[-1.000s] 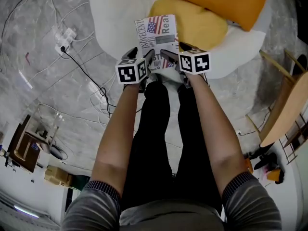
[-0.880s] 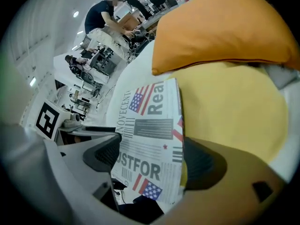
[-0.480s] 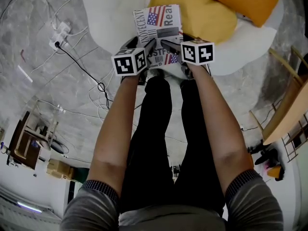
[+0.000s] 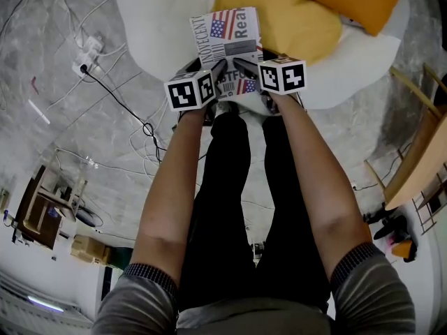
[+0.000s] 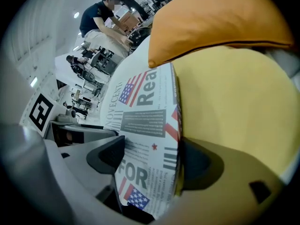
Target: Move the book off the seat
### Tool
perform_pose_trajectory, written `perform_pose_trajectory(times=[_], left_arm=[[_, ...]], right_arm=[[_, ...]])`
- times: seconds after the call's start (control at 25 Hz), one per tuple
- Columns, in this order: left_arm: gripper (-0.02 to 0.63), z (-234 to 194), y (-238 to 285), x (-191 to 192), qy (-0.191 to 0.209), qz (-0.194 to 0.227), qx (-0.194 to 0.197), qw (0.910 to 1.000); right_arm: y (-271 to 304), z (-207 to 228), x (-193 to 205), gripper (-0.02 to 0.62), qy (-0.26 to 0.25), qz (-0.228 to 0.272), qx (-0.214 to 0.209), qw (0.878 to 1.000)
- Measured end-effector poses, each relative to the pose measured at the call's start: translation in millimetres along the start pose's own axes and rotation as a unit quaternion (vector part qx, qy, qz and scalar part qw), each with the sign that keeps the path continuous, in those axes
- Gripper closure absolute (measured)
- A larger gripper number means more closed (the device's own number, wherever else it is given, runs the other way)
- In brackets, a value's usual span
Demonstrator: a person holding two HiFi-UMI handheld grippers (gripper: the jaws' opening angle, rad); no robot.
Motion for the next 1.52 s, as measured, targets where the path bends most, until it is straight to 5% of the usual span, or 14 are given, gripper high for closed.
perform_pose_trajectory(times=[0.32,0.76,1.12,1.52], left_arm=[[0.281,22,-41,-1,0.039,0.009,0.006,0.9992],[0.281,106,-183,-49,0.07,0.113,0.016,0.991],[0.279,174,-346,-128,0.115,0.245,0.014,0.9627],[0.279,238,-496,-181,0.181,0.352,0.033,0.918]], right_arm=[[-42,-27,14,0.236,-0.053,0.023,0.027,0.998],[-186,-126,4,0.236,-0.13,0.153,0.043,0.979],[-325,-250,-44,0.238,-0.182,0.268,0.024,0.946],[-455,-364,-62,0.238,-0.235,0.369,0.033,0.898]])
Point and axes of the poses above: the fingertips, and each gripper's own axes: y forward along the fingers, z to its right, x out of its underside, the point moved 7 cm from there along -y, backward along the fingers, and after that the axes turned 7 degrees about y, right-handed, at the moved point
